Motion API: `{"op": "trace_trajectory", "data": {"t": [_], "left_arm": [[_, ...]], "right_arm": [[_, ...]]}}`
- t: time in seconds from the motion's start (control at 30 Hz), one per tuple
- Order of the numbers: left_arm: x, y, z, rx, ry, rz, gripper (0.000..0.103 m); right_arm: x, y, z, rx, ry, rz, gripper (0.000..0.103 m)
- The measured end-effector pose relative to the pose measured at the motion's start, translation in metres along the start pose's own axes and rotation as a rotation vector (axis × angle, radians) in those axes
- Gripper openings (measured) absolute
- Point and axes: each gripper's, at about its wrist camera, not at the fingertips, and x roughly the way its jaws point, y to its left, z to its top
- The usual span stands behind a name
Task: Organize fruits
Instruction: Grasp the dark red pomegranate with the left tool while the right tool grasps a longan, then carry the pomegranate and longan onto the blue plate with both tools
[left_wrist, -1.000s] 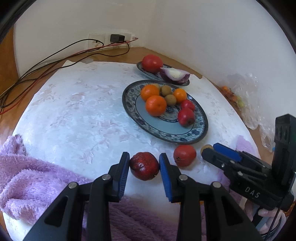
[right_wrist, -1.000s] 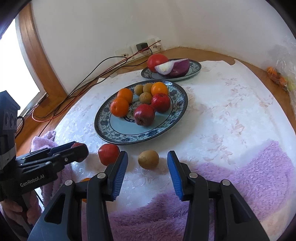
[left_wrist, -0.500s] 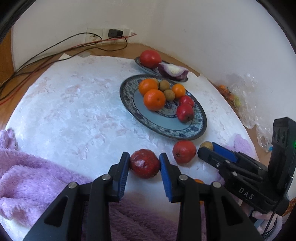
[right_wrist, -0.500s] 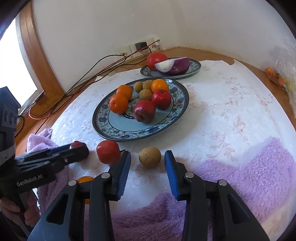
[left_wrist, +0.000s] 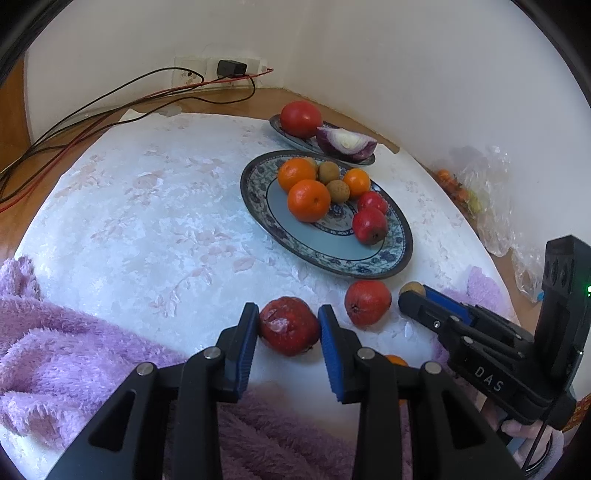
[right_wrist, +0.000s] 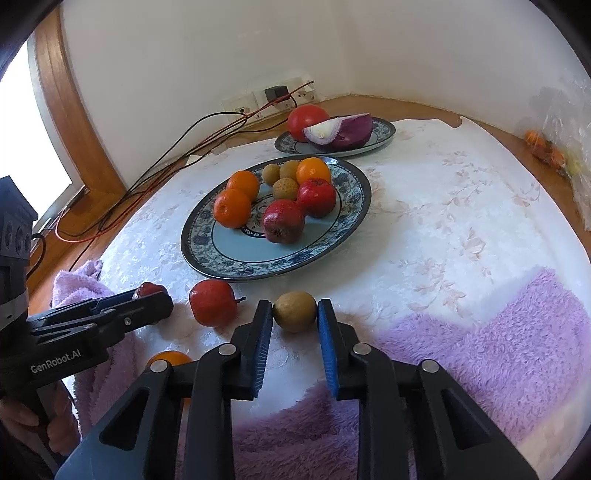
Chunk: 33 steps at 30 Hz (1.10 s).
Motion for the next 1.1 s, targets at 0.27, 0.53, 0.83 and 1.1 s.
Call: {"op": "trace_trajectory", "data": {"t": [0.27, 0.53, 0.83, 1.1], "left_arm": [[-0.008, -0.005, 0.002, 0.010, -0.016, 0.010, 0.035], [-0.015, -0.006, 0.001, 0.013, -0.030, 0.010, 0.035], [-0.022, -0.009, 0.002, 0.018, -0.046, 0.016, 0.035], [-0.027, -0.011, 0.005, 0.015, -0.055, 0.019, 0.035]], "right_arm": [[-0.007, 0.001, 0.000, -0.002, -0.018, 0.009, 0.026], [-0.012, 0.001, 0.000, -0.001, -0.029, 0.018, 0.026], [-0.018, 0.002, 0.002, -0.003, -0.041, 0.037, 0.026], [-0.023, 0.003, 0.005, -0.009, -0.055, 0.043, 0.026]]}}
